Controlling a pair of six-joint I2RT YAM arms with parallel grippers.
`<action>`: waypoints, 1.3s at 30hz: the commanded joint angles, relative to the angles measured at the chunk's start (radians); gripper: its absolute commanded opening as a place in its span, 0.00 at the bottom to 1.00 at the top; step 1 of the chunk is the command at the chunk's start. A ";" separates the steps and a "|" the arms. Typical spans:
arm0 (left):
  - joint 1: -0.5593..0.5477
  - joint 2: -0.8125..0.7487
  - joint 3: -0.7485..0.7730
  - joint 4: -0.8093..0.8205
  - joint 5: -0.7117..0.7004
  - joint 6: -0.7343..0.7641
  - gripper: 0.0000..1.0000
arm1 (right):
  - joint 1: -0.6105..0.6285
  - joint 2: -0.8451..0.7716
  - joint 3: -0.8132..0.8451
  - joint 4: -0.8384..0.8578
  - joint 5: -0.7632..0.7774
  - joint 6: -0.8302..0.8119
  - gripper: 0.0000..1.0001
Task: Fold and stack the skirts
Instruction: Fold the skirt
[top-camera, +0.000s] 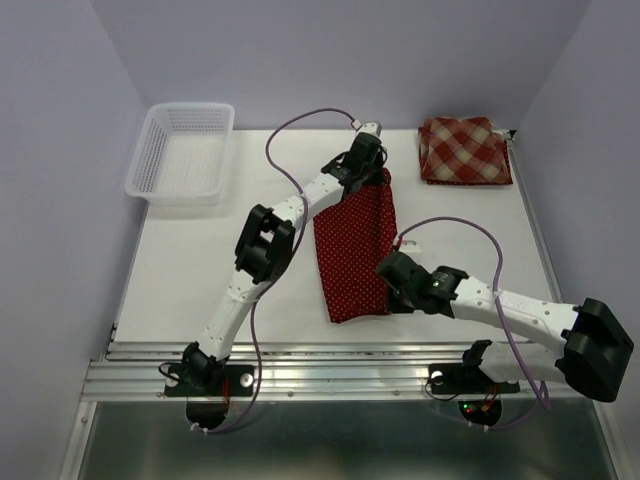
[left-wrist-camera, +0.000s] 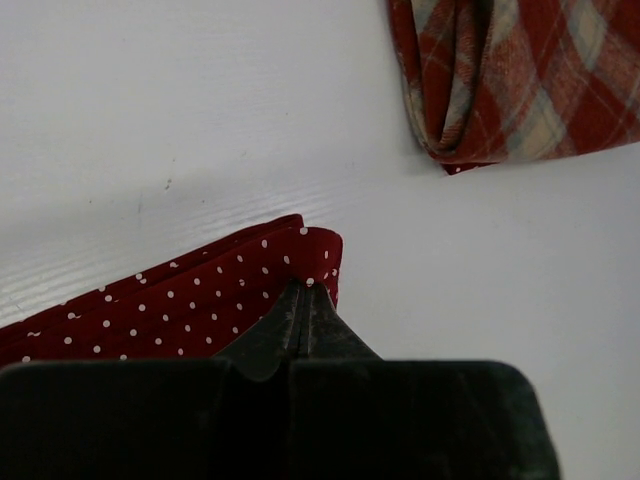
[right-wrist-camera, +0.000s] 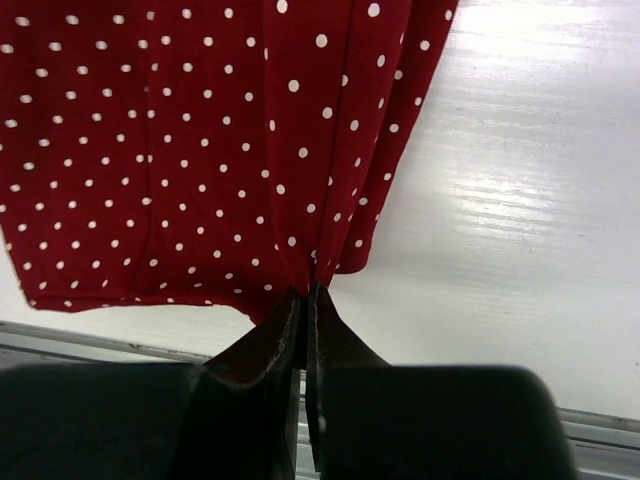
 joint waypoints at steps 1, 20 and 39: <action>0.006 0.014 0.059 0.064 -0.037 0.003 0.00 | -0.034 0.021 -0.015 0.068 -0.041 -0.031 0.01; 0.012 -0.113 0.041 0.078 -0.017 -0.008 0.99 | -0.054 -0.162 0.166 -0.107 0.027 -0.092 0.89; 0.052 -0.457 -0.529 0.027 -0.062 0.061 0.99 | -0.054 -0.043 0.178 0.154 -0.145 -0.266 1.00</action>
